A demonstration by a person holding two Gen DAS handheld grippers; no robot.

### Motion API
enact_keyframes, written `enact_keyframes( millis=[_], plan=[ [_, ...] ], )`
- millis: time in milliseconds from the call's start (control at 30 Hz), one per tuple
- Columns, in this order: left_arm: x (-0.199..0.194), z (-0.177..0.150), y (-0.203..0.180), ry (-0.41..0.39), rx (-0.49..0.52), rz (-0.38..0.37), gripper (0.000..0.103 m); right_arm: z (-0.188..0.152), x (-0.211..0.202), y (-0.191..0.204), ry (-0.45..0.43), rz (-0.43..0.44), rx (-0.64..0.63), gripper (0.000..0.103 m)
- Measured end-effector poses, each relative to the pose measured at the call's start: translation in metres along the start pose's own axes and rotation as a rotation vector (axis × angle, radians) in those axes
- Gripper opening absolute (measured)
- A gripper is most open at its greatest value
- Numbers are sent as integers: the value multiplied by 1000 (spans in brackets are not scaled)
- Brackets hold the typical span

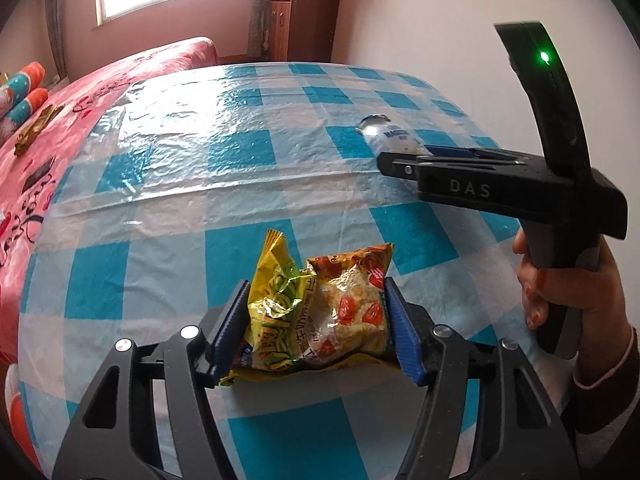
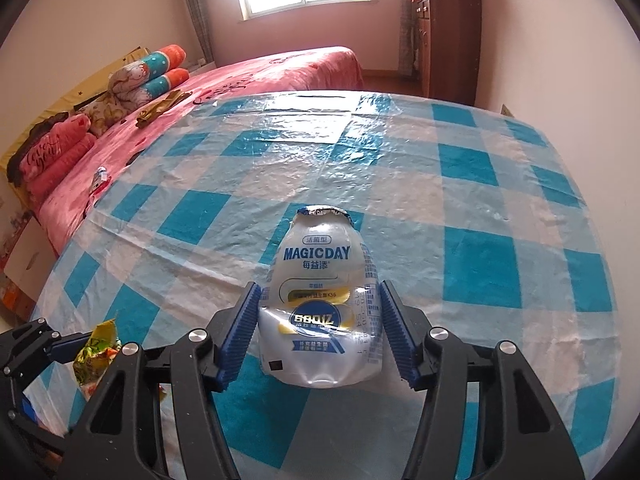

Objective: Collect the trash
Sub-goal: 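Carry the snack bag and yogurt bottle over the orange bucket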

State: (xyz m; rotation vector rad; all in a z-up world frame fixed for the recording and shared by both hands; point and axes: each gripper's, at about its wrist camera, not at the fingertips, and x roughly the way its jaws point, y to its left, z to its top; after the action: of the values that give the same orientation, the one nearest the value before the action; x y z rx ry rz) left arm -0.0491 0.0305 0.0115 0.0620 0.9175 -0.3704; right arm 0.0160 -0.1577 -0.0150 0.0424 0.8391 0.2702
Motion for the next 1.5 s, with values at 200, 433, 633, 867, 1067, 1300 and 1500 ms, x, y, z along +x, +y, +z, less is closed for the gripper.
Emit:
enact_keyframes(
  millis=[200, 433, 633, 867, 1067, 1300, 1500],
  plan=[
    [-8, -8, 10, -10, -41, -22, 63, -7, -8, 2, -16, 8, 19, 60],
    [-18, -16, 27, -17, -97, -34, 61, -10, -16, 7, -25, 32, 36, 60],
    [-28, -26, 42, -30, -141, -36, 60, -15, -21, 12, -22, 56, 48, 60],
    [-41, -37, 57, -49, -178, -16, 60, -25, -25, 22, -8, 73, 50, 60],
    [-54, -46, 71, -67, -204, 14, 60, -31, -33, 31, -8, 84, 48, 60],
    [-70, -56, 88, -82, -221, 51, 60, -39, -43, 52, -10, 95, 19, 60],
    [-80, -62, 102, -93, -229, 89, 60, -43, -46, 76, 3, 125, -11, 60]
  ],
)
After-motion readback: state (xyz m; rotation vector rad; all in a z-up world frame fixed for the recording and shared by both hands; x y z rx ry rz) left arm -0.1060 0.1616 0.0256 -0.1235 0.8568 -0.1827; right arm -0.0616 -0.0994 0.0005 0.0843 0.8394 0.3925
